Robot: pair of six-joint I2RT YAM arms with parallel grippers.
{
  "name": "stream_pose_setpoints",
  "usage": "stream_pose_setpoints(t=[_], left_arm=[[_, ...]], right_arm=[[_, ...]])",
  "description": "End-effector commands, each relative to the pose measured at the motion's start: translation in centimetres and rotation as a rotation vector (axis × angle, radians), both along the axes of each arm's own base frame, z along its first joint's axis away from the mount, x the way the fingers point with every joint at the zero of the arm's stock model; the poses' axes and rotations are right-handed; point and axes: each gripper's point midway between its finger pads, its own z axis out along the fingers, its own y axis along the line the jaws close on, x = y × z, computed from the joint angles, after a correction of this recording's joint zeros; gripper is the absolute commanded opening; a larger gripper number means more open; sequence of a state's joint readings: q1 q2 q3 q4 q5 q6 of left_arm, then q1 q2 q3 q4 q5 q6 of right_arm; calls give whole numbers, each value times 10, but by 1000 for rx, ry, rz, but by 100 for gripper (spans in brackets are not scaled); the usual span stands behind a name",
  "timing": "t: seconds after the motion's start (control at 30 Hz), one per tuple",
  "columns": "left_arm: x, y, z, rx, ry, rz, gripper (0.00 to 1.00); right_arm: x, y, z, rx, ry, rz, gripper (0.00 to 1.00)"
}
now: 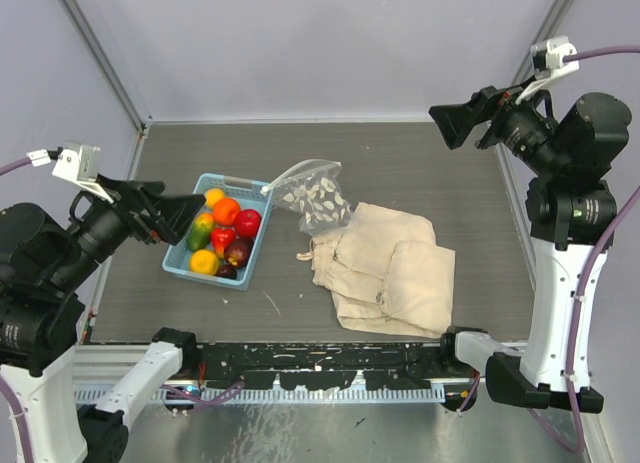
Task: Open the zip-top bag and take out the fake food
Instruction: Adjust the zipper food storage bag at the center of the board, then reset both arms
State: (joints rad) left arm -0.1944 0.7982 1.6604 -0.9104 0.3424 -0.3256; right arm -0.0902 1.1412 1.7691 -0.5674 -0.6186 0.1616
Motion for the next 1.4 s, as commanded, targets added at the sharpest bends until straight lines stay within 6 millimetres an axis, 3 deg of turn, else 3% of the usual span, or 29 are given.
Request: stream_pose_setpoints(t=[0.0, 0.2, 0.7, 1.37], left_arm=[[-9, -8, 4, -20, -22, -58, 98], [-4, -15, -14, -31, 19, -90, 98], [4, -20, -30, -27, 59, -111, 98], [9, -23, -33, -27, 47, -123, 98]], right_arm=[[-12, -6, 7, -17, -23, -45, 100], [-15, -9, -3, -45, -13, -60, 100], [-17, -13, -10, -82, -6, -77, 100], [-17, -12, -19, -99, 4, -65, 100]])
